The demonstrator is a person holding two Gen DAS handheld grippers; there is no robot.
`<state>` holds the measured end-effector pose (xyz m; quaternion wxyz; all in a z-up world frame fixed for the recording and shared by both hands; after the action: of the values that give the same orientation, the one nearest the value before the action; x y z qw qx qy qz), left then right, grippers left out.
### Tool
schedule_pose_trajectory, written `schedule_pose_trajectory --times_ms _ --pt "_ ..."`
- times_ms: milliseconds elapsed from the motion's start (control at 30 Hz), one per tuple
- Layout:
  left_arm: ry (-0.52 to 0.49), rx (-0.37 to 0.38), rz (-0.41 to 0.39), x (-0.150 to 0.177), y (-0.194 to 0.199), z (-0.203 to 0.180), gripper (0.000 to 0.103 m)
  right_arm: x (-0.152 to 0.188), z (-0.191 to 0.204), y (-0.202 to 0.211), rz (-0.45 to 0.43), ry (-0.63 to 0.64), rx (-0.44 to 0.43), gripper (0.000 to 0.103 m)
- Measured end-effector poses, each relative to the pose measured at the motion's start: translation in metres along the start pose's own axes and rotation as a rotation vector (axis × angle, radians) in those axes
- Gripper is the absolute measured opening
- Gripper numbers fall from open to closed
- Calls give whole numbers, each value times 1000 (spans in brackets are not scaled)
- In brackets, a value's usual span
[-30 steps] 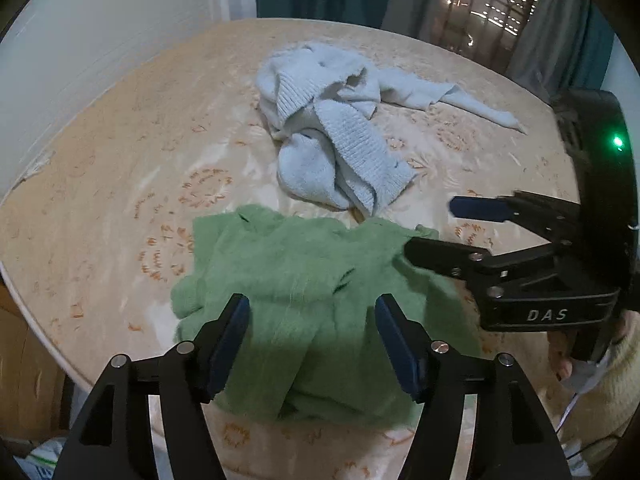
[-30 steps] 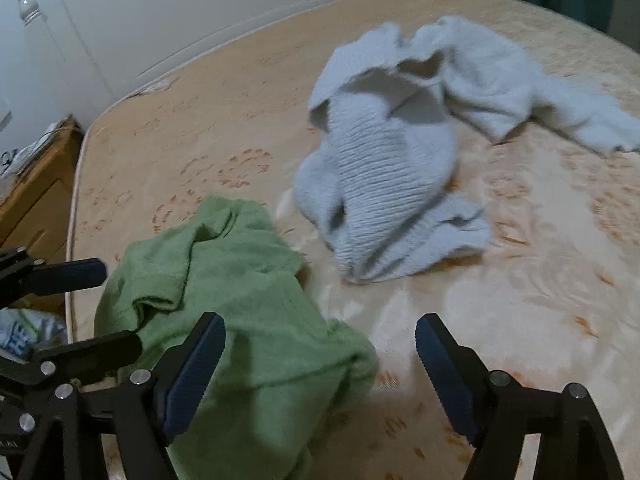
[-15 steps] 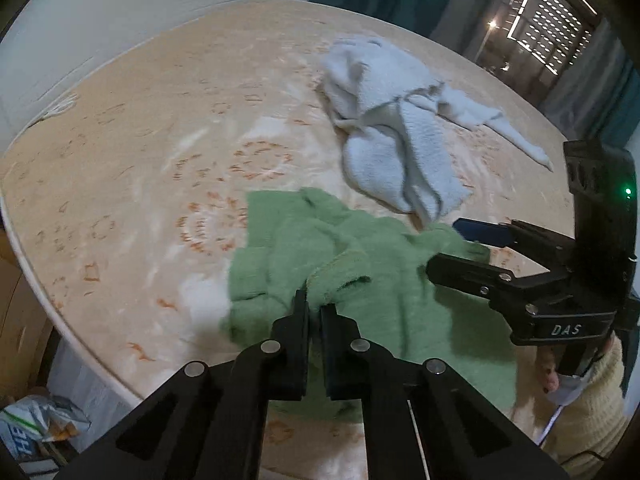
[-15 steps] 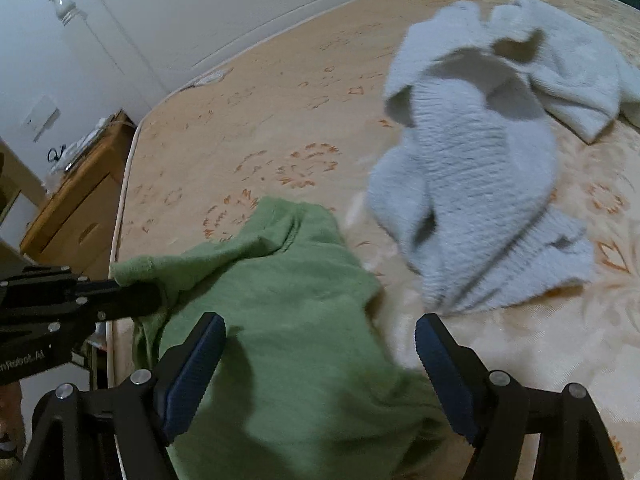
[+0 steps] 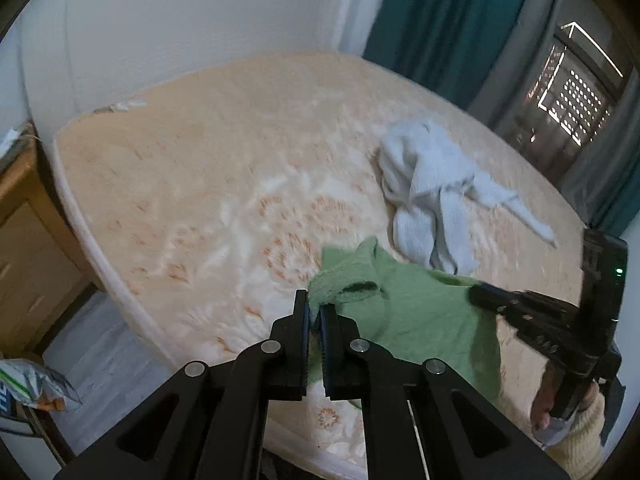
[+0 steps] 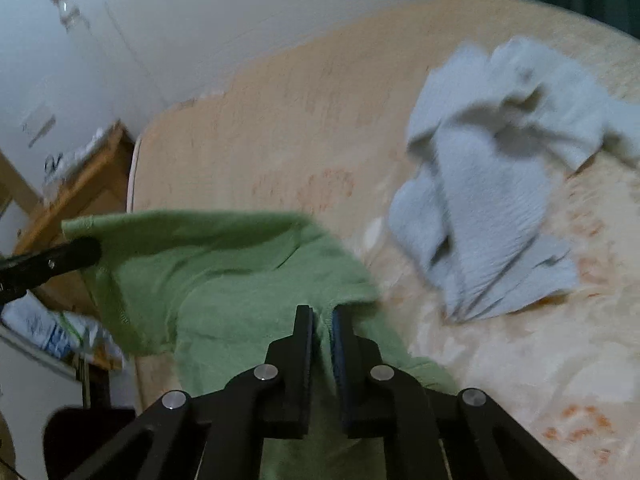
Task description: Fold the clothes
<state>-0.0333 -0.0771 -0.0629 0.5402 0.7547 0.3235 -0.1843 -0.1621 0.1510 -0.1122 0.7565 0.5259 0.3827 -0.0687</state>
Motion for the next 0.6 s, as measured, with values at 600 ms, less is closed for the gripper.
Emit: schedule_pose_trajectory --times_ms 600 --pt "-163 262 -281 -96 145 -165 4 -47 -45 237 -384 -2 182 28"
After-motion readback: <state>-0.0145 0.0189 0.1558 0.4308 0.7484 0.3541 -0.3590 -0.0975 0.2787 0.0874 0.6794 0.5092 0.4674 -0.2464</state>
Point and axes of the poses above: each gripper's, at about its wrist camera, not at the fingertips, and y roughly against the way its jaws point, z to its left, x to its underside, the point moved 8 cm from there along -y, roughly the way its jaws point, and after that the axes turned 12 degrees about x, right-handed, at the moved point
